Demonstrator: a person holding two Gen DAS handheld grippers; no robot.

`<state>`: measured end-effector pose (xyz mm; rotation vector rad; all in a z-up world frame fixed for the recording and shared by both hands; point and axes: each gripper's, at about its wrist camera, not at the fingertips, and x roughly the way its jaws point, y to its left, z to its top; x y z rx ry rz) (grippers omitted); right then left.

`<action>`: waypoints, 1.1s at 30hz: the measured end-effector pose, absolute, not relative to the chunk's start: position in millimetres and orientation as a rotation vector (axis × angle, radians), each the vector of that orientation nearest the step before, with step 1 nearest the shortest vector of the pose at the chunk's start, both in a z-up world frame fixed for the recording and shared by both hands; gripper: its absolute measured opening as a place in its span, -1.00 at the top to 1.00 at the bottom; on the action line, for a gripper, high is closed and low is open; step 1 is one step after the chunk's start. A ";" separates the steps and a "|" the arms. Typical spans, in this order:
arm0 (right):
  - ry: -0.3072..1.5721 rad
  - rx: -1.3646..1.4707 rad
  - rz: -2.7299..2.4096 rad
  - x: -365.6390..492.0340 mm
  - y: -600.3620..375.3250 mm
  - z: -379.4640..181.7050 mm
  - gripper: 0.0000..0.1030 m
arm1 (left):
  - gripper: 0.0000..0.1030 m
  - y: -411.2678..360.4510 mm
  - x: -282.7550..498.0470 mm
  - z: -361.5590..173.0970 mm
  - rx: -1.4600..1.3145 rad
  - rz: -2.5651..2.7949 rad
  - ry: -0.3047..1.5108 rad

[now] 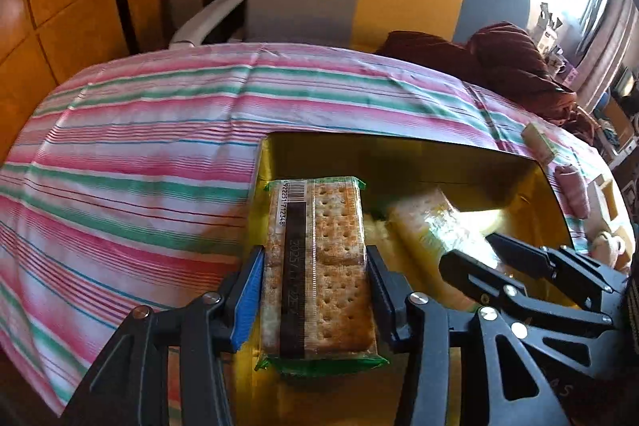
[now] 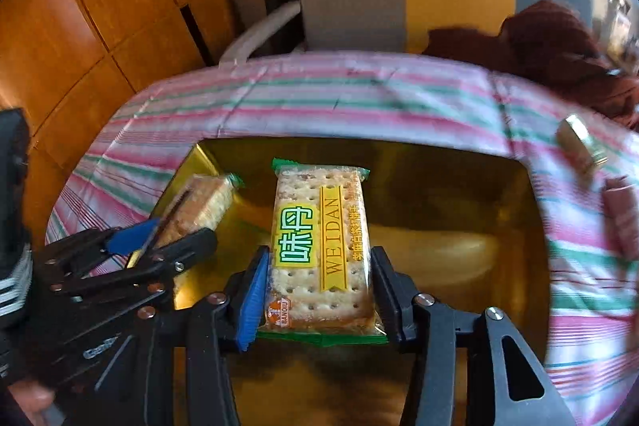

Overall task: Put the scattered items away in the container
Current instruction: 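Carry both cracker packs over the gold tray and open both tools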

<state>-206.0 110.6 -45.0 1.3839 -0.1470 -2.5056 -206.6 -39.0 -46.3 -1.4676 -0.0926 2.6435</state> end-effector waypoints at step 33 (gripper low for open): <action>-0.166 1.381 -2.238 -186.4 72.7 -41.6 0.13 | 0.03 -120.5 -186.8 -14.2 -1.277 2.617 -0.652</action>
